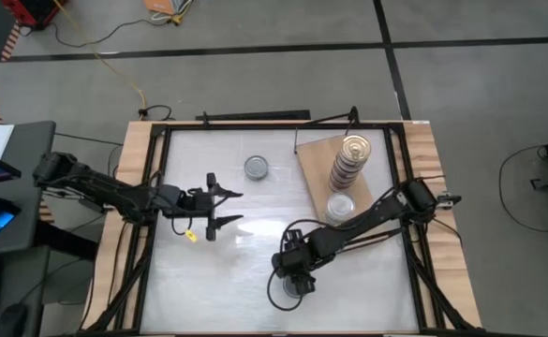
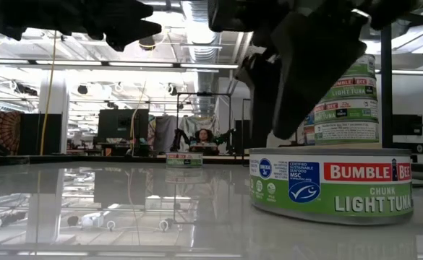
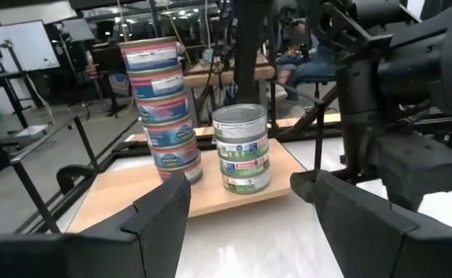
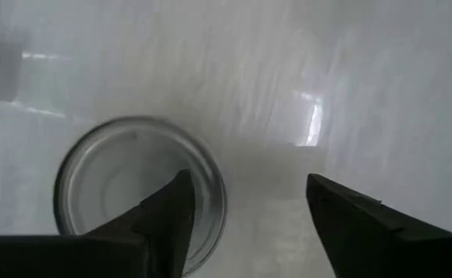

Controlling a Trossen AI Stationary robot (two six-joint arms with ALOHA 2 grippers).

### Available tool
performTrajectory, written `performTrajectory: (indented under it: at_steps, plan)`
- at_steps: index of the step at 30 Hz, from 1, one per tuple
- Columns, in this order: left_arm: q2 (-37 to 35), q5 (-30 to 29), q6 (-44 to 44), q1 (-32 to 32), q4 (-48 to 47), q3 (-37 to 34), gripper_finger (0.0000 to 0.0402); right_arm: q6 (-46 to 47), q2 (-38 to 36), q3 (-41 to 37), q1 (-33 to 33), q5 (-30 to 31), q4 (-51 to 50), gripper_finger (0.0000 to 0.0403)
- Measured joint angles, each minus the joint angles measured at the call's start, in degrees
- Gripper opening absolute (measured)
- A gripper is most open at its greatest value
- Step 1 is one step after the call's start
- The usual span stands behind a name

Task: Stack canned seafood by type on shelf
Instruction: Stack the green tuna can on the green tuna can on the shelf

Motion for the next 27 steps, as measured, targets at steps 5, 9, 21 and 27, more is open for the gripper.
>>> performTrajectory:
  at_steps: [5, 9, 21, 27]
  plan:
    - [0.59, 0.00, 0.02, 0.00, 0.02, -0.02, 0.0260, 0.49, -0.02, -0.91, -0.91, -1.35, -0.43, 0.0229]
    - [0.59, 0.50, -0.04, -0.07, 0.16, -0.04, 0.0260, 0.23, -0.04, -1.18, -1.26, -2.64, 0.13, 0.0183]
    - [0.61, 0.48, 0.04, -0.07, -0.19, -0.04, 0.0260, -0.37, -0.09, -1.44, -1.43, -2.77, -0.35, 0.0092]
    - [0.61, 0.48, 0.06, -0.07, -0.37, -0.04, 0.0260, -0.24, -0.09, -1.44, -0.63, -2.85, 0.18, 0.0092]
